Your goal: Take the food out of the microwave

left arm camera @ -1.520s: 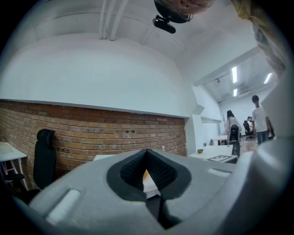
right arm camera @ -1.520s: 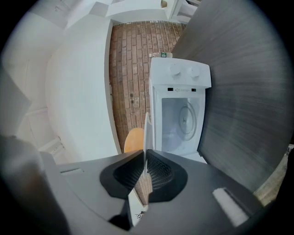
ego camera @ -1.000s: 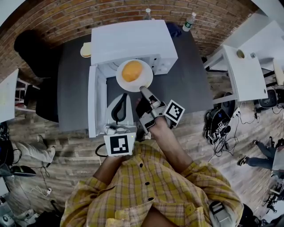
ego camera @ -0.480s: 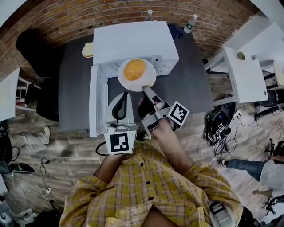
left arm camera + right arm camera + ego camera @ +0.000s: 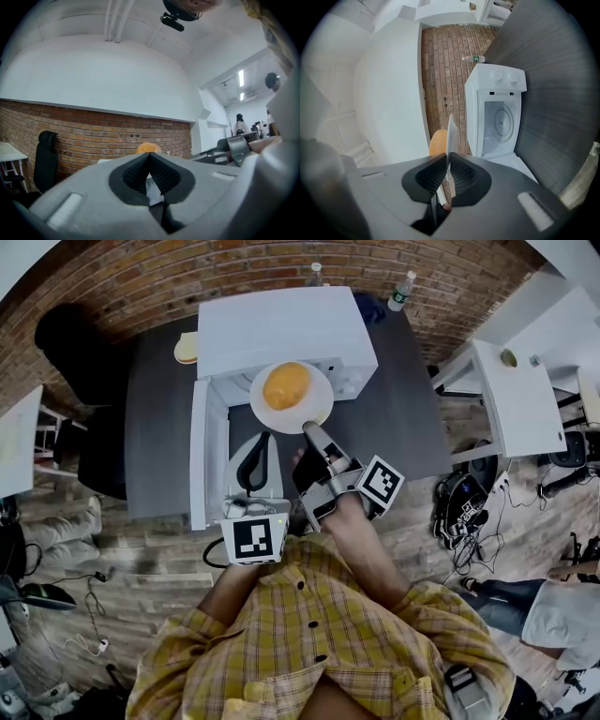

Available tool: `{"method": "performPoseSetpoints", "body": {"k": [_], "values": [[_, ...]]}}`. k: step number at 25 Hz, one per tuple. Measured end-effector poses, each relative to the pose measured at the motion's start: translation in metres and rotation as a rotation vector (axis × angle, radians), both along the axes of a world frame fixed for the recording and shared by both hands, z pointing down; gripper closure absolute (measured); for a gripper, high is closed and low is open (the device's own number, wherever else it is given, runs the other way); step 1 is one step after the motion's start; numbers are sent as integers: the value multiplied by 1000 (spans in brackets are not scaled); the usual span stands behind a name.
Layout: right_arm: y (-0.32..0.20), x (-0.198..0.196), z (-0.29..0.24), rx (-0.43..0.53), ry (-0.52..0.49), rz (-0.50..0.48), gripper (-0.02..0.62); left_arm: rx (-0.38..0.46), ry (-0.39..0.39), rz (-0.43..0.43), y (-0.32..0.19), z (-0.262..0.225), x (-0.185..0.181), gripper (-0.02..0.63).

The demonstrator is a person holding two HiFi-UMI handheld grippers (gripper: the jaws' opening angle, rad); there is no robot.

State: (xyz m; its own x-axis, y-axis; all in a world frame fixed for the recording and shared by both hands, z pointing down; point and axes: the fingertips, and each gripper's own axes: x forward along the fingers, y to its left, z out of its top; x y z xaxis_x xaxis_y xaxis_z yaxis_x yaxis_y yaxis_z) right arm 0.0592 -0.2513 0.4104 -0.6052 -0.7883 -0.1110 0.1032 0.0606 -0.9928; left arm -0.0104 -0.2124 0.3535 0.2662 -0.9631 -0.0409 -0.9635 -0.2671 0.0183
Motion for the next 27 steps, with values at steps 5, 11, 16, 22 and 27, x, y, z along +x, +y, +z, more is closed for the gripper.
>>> {"method": "performPoseSetpoints", "body": {"k": [5, 11, 16, 22, 27], "values": [[1, -1, -4, 16, 10, 5, 583, 8, 3, 2, 0, -2, -2, 606], [2, -1, -5, 16, 12, 10, 583, 11, 2, 2, 2, -3, -3, 606], [2, -3, -3, 14, 16, 7, 583, 11, 0, 3, 3, -2, -3, 606], [2, -2, -2, 12, 13, 7, 583, 9, 1, 0, 2, -2, -3, 606], [2, -4, -3, 4, 13, 7, 583, 8, 6, 0, 2, -3, -4, 606]]}}
